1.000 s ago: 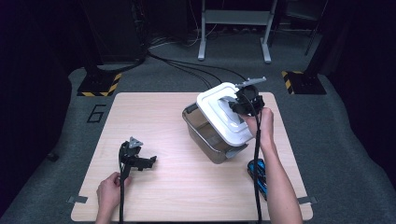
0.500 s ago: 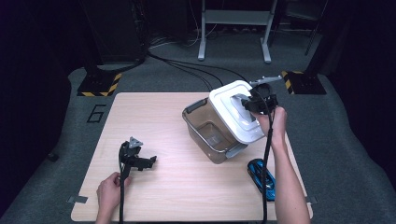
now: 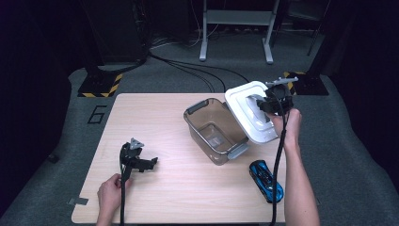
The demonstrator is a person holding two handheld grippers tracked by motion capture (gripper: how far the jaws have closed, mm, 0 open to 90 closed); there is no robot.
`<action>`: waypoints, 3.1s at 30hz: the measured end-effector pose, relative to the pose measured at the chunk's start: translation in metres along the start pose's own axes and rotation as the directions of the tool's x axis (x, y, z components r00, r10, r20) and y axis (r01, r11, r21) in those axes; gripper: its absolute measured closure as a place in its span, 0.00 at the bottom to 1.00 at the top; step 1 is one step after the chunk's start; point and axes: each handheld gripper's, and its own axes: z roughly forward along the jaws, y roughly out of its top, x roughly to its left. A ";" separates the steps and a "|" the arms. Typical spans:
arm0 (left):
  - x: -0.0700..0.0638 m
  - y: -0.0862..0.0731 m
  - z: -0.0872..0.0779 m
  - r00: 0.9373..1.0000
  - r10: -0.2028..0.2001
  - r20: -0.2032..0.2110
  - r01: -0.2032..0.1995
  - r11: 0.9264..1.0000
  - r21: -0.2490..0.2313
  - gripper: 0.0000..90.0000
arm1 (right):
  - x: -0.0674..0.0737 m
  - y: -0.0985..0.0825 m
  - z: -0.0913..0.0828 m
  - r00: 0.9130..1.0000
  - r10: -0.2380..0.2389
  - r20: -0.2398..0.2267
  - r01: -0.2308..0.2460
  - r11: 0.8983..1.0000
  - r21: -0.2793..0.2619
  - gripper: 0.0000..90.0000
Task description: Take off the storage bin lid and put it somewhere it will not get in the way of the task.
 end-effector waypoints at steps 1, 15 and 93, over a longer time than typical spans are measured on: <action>0.000 0.000 0.000 1.000 0.000 0.000 0.000 1.000 -0.001 0.00 | -0.002 -0.001 0.000 1.000 0.005 0.002 -0.005 1.000 0.002 0.75; 0.000 0.000 0.000 1.000 0.000 0.000 0.000 1.000 0.000 0.00 | -0.030 -0.013 0.003 0.997 0.049 0.065 -0.051 0.999 0.015 0.75; 0.000 0.000 0.000 1.000 0.000 0.000 0.000 1.000 0.001 0.00 | -0.047 -0.104 0.144 0.947 0.259 0.190 -0.283 0.952 0.114 0.74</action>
